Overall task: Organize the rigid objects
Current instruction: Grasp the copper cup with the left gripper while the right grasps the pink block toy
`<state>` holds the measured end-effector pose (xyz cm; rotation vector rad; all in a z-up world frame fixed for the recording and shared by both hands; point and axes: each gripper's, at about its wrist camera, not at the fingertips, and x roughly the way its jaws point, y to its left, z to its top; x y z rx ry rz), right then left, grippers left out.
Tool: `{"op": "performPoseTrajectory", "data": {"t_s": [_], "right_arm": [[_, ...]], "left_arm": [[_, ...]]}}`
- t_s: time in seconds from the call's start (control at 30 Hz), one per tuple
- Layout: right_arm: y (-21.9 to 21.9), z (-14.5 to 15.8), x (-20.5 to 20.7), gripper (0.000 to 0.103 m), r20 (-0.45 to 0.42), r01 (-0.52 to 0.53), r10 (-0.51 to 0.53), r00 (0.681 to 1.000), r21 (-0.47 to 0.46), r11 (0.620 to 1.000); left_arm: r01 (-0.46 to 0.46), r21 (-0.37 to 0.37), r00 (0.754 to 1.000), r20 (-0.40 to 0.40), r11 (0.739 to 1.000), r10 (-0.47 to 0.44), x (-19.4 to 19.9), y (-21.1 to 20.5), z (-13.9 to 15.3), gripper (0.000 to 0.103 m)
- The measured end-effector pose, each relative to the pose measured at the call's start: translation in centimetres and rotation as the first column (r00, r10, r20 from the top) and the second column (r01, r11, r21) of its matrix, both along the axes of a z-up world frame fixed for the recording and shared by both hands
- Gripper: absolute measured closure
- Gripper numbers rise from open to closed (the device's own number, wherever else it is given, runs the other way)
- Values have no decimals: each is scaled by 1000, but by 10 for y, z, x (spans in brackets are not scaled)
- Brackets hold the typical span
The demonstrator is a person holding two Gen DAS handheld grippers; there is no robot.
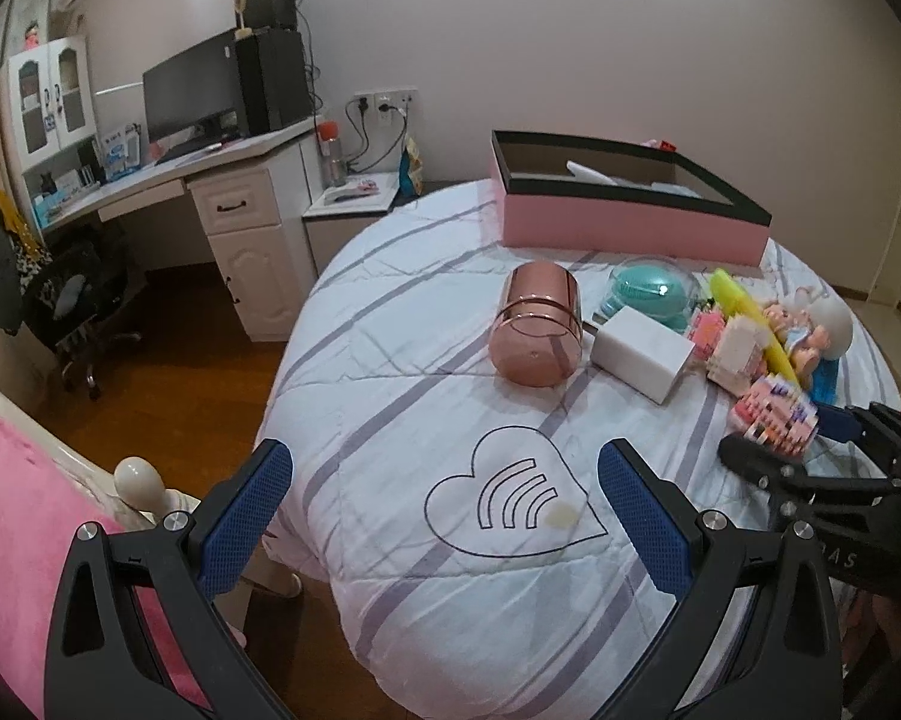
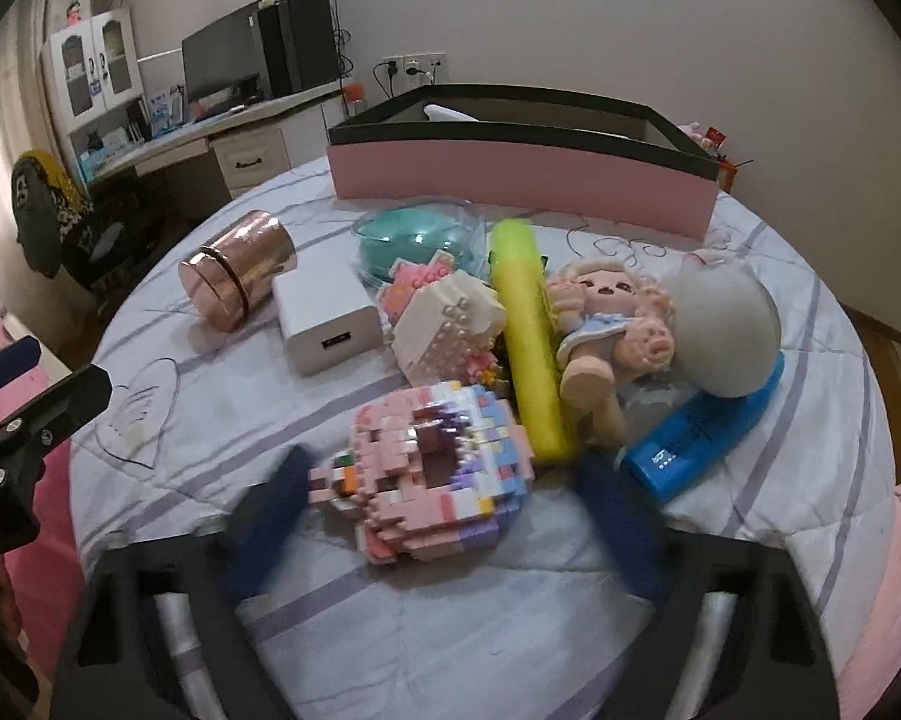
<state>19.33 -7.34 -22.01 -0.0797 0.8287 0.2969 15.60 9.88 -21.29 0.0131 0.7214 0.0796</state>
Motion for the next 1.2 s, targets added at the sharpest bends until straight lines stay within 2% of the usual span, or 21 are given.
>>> {"op": "performPoseTrajectory", "data": {"t_s": [0.2, 0.37, 0.57, 0.7, 0.8, 0.87, 0.93, 1.03, 1.2], "right_arm": [[-17, 5, -12, 34, 9, -34, 34, 999, 35, 999], [-41, 20, -38, 34, 57, -47, 44, 997, 51, 998], [-80, 29, -37, 34, 109, 63, -65, 992, 25, 998], [-109, 23, -21, 34, 90, 144, -146, 985, 33, 989], [-129, 14, -10, 34, 68, 189, -192, 979, 36, 981], [-138, 8, -1, 34, 47, 210, -212, 976, 36, 977], [-143, 4, 6, 34, 31, 221, -223, 974, 42, 974], [-144, 4, 14, 34, 34, 225, -227, 973, 46, 973], [-145, 2, 18, 34, 50, 228, -231, 972, 53, 972]], "left_arm": [[31, -13, 999, -13, 999, -32, 11, -7, -2, 0], [19, -23, 1000, -22, 1000, -19, 37, -9, -5, 0], [-5, -51, 999, -44, 999, 3, 77, -8, -10, 0], [0, -41, 998, -67, 999, -3, 101, -12, -16, 3], [16, -54, 994, -108, 998, -22, 116, -13, -20, 18], [41, -78, 990, -129, 996, -51, 121, -13, -23, 44], [57, -47, 986, -152, 997, -64, 127, -17, -26, 55], [77, -3, 987, -140, 997, -76, 126, -24, -25, 56], [59, -31, 993, -97, 998, -62, 108, -20, -17, 56]]}}
